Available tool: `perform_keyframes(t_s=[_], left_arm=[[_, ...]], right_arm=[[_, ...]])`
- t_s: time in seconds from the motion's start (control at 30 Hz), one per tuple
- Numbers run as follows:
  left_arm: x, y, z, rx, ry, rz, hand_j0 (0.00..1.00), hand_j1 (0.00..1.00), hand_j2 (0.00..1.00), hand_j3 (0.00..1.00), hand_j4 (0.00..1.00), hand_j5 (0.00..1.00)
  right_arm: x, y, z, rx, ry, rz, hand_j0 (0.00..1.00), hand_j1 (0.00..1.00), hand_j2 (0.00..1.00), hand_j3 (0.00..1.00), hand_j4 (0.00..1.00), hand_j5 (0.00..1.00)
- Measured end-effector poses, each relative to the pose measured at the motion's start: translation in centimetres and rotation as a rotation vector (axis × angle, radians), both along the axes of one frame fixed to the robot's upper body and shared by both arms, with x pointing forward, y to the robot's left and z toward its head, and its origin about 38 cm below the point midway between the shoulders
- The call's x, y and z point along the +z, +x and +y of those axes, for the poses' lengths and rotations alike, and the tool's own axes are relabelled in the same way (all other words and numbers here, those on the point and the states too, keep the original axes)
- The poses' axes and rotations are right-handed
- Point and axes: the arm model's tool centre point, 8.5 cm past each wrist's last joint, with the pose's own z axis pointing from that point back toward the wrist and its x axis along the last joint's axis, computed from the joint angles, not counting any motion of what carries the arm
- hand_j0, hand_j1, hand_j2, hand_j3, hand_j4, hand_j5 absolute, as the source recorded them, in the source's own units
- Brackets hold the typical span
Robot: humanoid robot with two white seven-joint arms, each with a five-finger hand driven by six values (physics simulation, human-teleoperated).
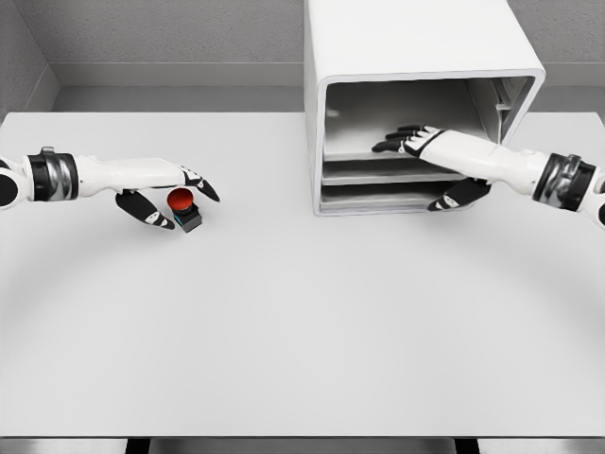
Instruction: Slide open multi-storey tabletop storage cabinets and put open load switch and slide close multi-storey tabletop storage cabinets
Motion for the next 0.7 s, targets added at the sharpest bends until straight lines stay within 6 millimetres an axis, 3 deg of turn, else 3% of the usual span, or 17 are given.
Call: perform_keyframes(t_s=[0.17,0.33,0.5,0.7], left_arm=[[0.0,0.0,0.1,0.002,0.002,0.0,0.61,0.61,0.61,0.61,0.61,0.61],[-0.1,0.0,0.2,0.005,0.001,0.003,0.59,0.59,0.59,0.59,0.59,0.59],[0.0,0.0,0.2,0.005,0.003,0.002,0.48,0.48,0.48,0.48,0.48,0.48],[0.0,0.0,0.2,0.002,0.01,0.001,0.43,0.43,0.43,0.43,0.43,0.43]], right_arm=[[0.4,-0.6,-0.6,0.002,-0.012,-0.008,1.0,1.0,1.0,1.0,1.0,1.0],[0.4,-1.4,-1.0,0.011,-0.021,-0.009,1.0,1.0,1.0,1.0,1.0,1.0],[0.6,-2.3,-1.3,0.024,-0.027,-0.011,1.0,1.0,1.0,1.0,1.0,1.0],[0.8,-3.4,-1.9,0.03,-0.038,-0.009,1.0,1.0,1.0,1.0,1.0,1.0]])
